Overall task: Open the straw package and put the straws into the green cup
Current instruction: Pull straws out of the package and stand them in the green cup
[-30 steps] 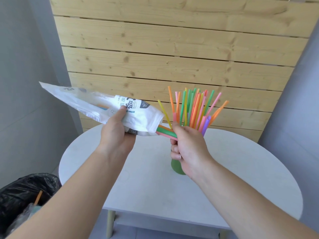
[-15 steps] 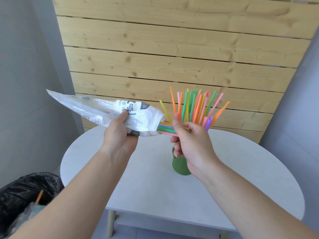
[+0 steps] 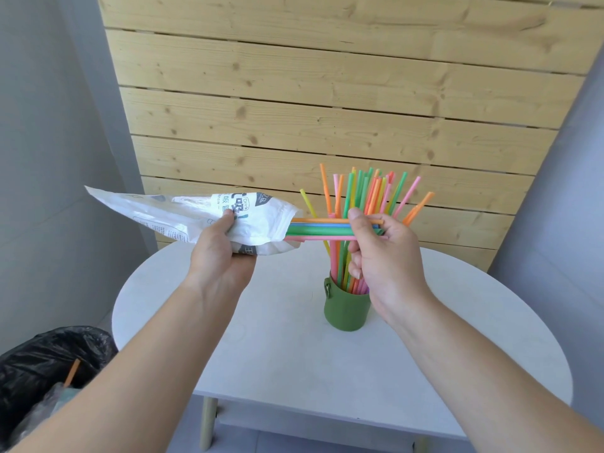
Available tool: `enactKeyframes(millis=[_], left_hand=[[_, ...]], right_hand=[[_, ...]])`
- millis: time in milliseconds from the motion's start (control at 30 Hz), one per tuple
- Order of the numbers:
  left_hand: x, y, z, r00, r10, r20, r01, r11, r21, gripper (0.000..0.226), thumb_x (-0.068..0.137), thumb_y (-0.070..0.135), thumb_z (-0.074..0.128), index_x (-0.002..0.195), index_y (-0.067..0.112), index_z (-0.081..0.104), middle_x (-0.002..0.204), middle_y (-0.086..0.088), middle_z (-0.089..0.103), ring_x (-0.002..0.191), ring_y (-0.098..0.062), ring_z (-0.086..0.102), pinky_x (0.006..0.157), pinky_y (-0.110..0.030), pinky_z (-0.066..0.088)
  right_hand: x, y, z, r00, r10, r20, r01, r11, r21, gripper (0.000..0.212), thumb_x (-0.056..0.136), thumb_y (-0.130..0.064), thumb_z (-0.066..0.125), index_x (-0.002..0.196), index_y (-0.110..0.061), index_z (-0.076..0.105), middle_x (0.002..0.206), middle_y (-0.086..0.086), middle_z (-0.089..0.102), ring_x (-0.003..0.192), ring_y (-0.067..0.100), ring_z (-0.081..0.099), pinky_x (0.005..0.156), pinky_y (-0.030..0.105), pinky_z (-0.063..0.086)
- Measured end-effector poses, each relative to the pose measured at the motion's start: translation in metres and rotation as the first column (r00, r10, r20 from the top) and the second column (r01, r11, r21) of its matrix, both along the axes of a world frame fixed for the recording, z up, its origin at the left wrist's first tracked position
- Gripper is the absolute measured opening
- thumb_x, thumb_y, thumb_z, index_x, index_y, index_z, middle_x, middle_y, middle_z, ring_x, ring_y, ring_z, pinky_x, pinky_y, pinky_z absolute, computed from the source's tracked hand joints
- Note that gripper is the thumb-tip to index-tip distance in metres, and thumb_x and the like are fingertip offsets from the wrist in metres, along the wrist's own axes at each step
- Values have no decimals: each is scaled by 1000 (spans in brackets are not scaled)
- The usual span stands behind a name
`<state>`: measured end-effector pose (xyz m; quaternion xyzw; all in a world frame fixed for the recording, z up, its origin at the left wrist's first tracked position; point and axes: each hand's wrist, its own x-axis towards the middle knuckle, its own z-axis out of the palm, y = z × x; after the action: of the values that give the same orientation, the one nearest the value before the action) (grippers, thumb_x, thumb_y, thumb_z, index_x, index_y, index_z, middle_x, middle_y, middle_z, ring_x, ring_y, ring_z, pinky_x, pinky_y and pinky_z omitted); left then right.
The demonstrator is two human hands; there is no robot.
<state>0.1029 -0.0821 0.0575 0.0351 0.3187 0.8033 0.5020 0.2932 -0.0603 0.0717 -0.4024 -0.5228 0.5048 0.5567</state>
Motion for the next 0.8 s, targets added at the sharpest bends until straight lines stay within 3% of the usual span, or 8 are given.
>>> enactKeyframes(millis=[100,267,433,667,800], left_hand=[[-2,0,0,1000,0,14,0,1000,4,14,105,9,57,115,5,66,107,-6,77,111,-22,74,96,-44,60],[-7,-1,-1,999,20,26,-20,1000,10,28,105,8,56,131,3,63,120,-8,76,113,-23,74,99,-44,59],[-12,1,-3,999,13,35,-14,1000,21,32,106,9,55,136,2,61,126,-10,75,114,-25,74,102,-47,57],[-11,1,-4,998,20,63,-21,1000,17,29,105,8,56,133,3,63,122,-9,76,111,-23,75,100,-44,58],[-5,2,-4,998,15,65,-15,1000,2,24,105,8,57,126,4,65,109,-7,78,106,-21,77,93,-41,61]], right_hand=[[4,4,0,999,-3,42,2,999,35,25,97,-28,65,77,-14,62,47,-5,49,39,16,35,42,28,31],[17,9,8,992,-7,125,-7,995,104,28,97,-30,64,73,-18,58,49,-4,48,39,16,34,45,29,30],[36,15,21,990,-11,141,-7,992,126,26,99,-26,62,76,-15,58,49,-3,45,37,11,35,41,23,31],[72,17,35,989,-30,147,9,991,137,21,99,-23,61,82,-12,62,55,0,41,40,11,30,40,23,24],[89,17,39,986,-64,155,43,990,138,20,100,-22,61,82,-12,60,56,1,40,41,11,29,40,23,22]])
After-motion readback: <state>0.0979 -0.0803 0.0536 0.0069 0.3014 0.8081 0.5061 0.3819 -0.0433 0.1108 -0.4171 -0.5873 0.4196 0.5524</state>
